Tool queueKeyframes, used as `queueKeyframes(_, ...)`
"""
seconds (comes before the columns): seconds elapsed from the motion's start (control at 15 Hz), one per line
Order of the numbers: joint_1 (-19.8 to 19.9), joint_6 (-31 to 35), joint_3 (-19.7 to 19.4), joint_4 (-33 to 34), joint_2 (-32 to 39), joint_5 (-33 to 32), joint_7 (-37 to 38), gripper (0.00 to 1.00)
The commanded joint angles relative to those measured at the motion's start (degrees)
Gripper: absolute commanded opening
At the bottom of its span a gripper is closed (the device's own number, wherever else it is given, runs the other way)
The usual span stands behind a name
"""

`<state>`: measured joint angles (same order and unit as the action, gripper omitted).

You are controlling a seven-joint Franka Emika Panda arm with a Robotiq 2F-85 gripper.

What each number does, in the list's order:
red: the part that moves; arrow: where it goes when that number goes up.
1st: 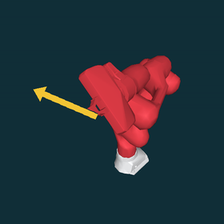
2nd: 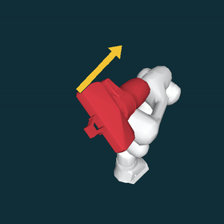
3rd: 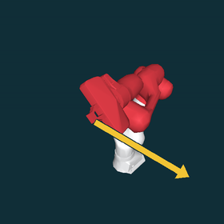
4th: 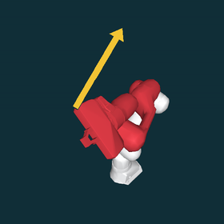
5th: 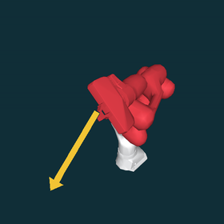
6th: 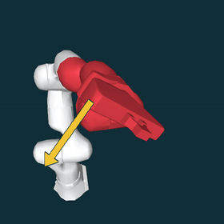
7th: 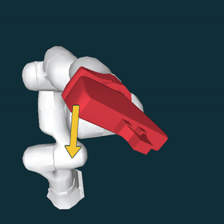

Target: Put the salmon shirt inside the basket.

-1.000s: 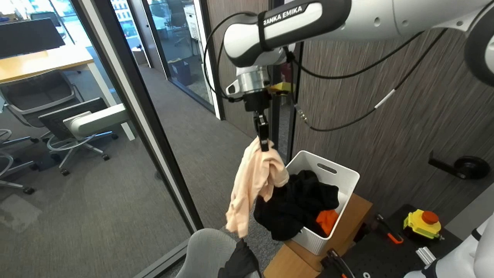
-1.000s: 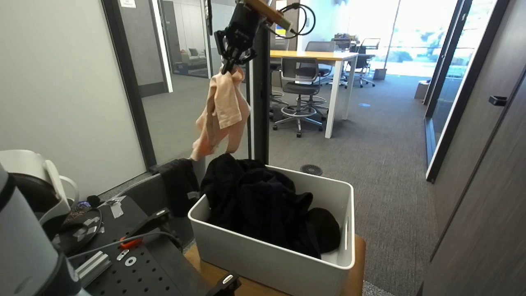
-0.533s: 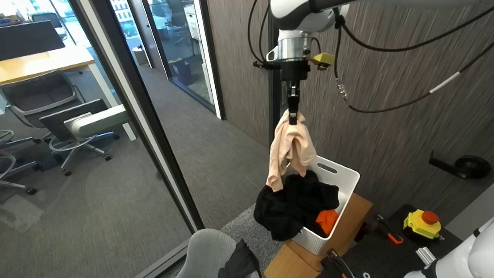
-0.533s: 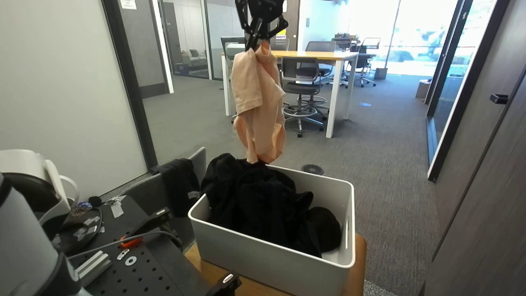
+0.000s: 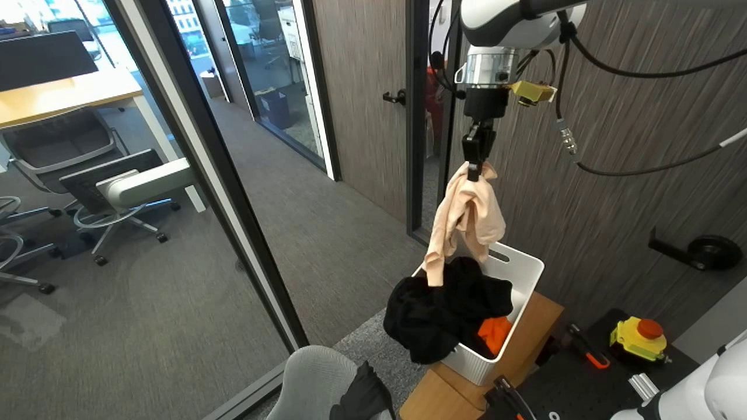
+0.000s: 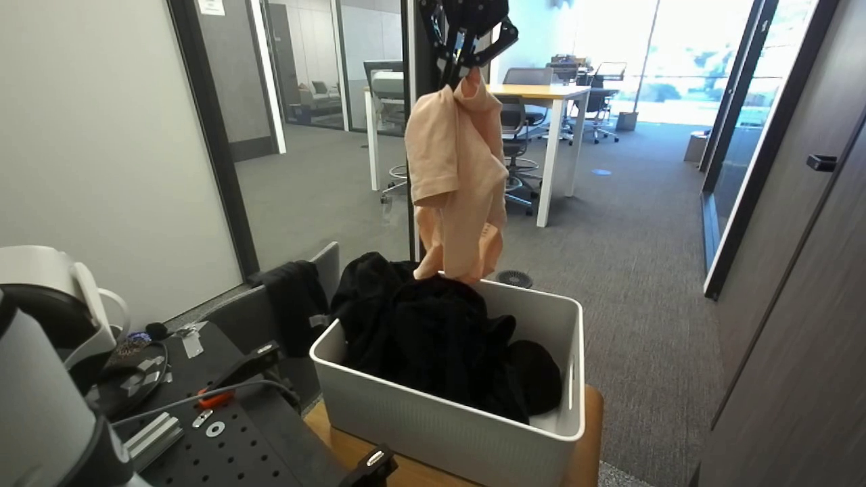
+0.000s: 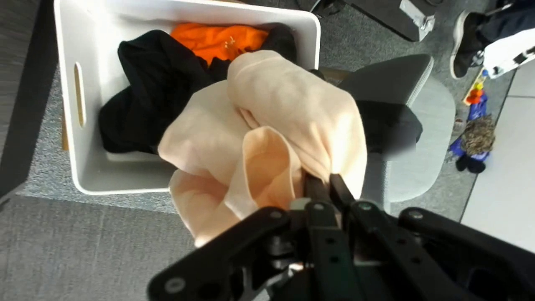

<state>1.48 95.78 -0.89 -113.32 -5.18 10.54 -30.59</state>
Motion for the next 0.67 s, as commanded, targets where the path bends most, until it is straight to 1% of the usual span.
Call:
queueKeyframes(0.0, 0.12, 7.10, -0.66, -6.07, -3.52, -1.58, 9.20, 0.06)
queueKeyframes(0.2, 0.53, 12.26, -1.15, -10.36, -4.46, -2.59, 16.83, 0.06)
queueKeyframes(0.6, 2.79, 23.44, -2.47, -17.30, -2.10, -6.97, 31.35, 0.06)
